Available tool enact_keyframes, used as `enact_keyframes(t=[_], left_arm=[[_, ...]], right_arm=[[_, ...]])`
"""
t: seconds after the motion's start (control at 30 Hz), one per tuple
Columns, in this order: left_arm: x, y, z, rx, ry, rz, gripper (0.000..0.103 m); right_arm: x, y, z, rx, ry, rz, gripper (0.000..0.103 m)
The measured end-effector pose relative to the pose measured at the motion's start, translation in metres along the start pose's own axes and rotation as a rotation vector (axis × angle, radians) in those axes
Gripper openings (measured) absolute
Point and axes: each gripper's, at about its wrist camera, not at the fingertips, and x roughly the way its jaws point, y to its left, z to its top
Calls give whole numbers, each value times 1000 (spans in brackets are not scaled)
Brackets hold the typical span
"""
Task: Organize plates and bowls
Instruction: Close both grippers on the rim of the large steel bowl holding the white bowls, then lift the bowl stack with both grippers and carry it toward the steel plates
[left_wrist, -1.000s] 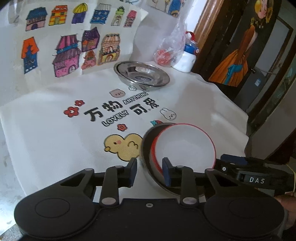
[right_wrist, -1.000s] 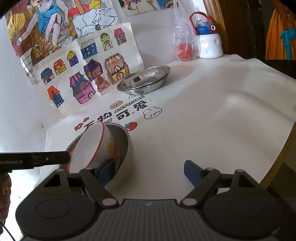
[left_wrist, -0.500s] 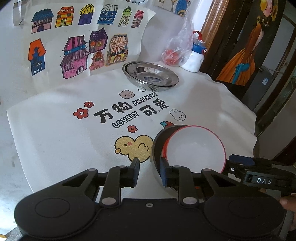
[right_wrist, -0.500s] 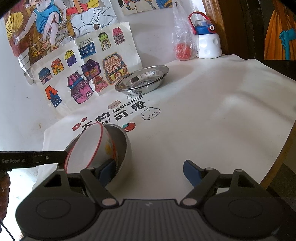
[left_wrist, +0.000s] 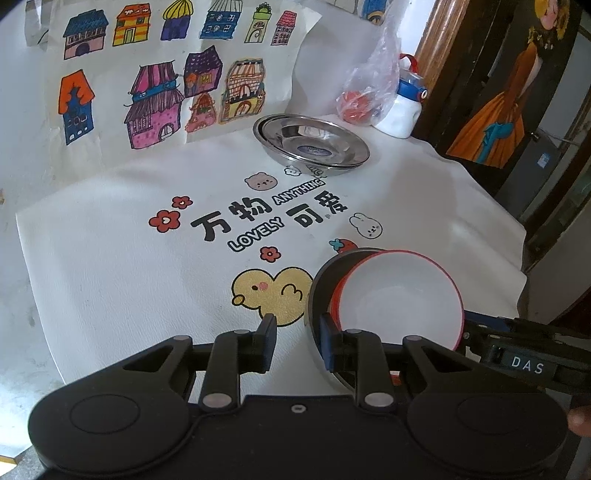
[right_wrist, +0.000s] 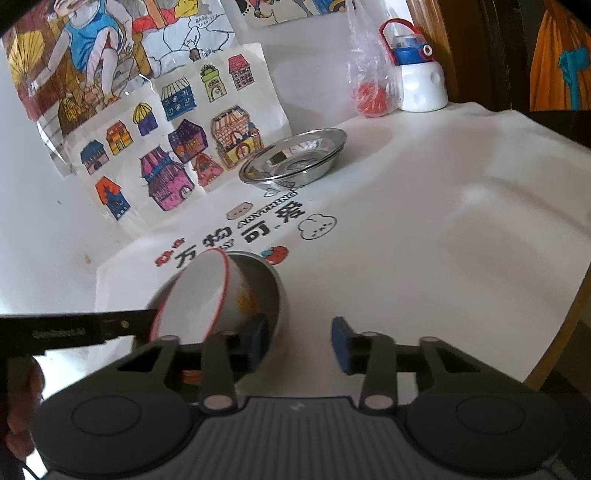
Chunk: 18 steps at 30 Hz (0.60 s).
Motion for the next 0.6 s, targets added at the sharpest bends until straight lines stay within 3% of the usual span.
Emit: enact_keyframes(t=[0.17,0.37,0.43,0.6], left_arm=[[1,-7,-1,15,-9,-12,7],[1,-7,-4,0,-21,-8,7],[1,-7,-5,-3,-25,-6,7],[1,-11,-8,-11,-42,15,7]], right_arm=[[0,2,-1,23,-6,2,28],[2,-1,-4,58,-19,11,27],[2,-2,-5,73,-28,38,15],[2,-1,-7,88,-39,30,14]])
